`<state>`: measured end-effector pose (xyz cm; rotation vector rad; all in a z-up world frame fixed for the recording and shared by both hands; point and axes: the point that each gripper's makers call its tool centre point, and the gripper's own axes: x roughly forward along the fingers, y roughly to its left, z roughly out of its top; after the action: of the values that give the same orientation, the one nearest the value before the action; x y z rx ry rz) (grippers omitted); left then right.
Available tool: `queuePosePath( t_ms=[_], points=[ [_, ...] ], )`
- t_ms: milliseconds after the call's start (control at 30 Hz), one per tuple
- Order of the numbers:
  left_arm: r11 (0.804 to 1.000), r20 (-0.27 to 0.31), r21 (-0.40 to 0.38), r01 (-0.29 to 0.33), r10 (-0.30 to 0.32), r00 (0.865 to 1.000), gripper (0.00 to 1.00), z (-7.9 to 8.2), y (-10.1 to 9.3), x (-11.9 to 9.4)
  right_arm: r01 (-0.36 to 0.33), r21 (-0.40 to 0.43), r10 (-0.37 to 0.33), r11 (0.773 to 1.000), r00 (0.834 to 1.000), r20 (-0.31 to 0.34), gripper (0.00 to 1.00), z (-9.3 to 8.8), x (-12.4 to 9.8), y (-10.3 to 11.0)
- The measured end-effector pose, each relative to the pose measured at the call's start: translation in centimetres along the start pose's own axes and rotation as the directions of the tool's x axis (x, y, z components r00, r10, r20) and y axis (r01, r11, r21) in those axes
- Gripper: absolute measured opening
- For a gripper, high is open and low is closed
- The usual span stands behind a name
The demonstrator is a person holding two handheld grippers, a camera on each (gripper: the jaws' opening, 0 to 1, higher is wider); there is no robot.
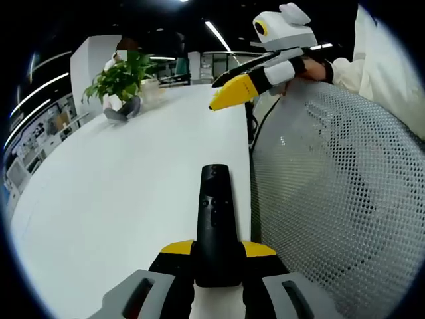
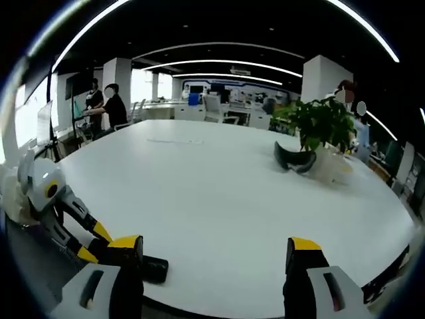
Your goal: Press the specified remote control buttons in sequence, fully releasing each button before pressing the next.
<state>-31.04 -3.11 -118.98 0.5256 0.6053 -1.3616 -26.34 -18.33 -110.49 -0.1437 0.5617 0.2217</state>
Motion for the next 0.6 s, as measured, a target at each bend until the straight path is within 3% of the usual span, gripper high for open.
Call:
queuePosePath(
  t_ms=[600],
  points=[
    [0.999,-0.043,0.026,0.021,-0.020,0.999,0.25,-0.4,2.0,-0.3,-0.001,0.002,0.001,1.000,1.000,-0.026,0.78,-0.5,-0.1,-0.1]
  ],
)
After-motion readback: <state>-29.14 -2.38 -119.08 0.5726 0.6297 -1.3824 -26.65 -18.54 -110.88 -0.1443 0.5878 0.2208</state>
